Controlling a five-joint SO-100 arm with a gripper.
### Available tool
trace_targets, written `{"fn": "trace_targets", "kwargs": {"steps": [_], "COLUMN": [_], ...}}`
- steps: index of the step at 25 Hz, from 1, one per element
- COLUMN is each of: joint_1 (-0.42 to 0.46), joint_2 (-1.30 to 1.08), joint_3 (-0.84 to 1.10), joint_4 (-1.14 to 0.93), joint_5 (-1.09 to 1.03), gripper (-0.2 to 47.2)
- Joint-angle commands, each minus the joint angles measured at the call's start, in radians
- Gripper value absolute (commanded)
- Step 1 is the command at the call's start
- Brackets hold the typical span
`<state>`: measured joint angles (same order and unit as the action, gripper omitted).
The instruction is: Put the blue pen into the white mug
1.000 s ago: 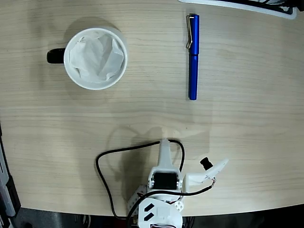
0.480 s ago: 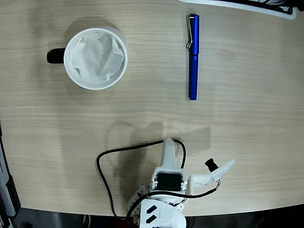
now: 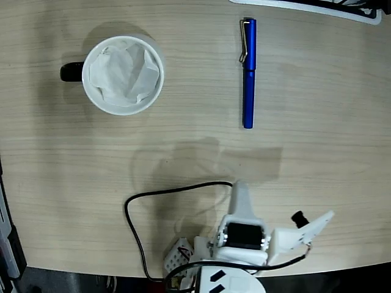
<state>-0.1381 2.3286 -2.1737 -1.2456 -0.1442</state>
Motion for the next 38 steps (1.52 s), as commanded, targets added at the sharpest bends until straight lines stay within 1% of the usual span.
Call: {"fn": "trace_targets", "kwargs": {"steps": [1,9,12,14,20,25,30,33,38], "joint_1": [-0.009,-0.003,-0.003,-0.006,-0.025,-0.037,-0.034,-0.029,-0.017], "joint_2": [-0.137,-0.577,-0.755,-0.842,-1.085,-1.252,-1.384,-1.453,-1.565], "joint_3": [0.23,0.653,0.816,0.897,1.173,1.39,1.549,1.617,1.703], "joint_4": [-0.107,-0.227,-0.279,-0.281,-0.318,-0.318,-0.313,-0.311,-0.311], "joint_5": [-0.13,-0.377,-0.505,-0.555,-0.808,-0.969,-1.123,-1.246,-1.37], "gripper": [0.1,0.2,0.2,0.2,0.1,0.1,0.1,0.1,0.1]}}
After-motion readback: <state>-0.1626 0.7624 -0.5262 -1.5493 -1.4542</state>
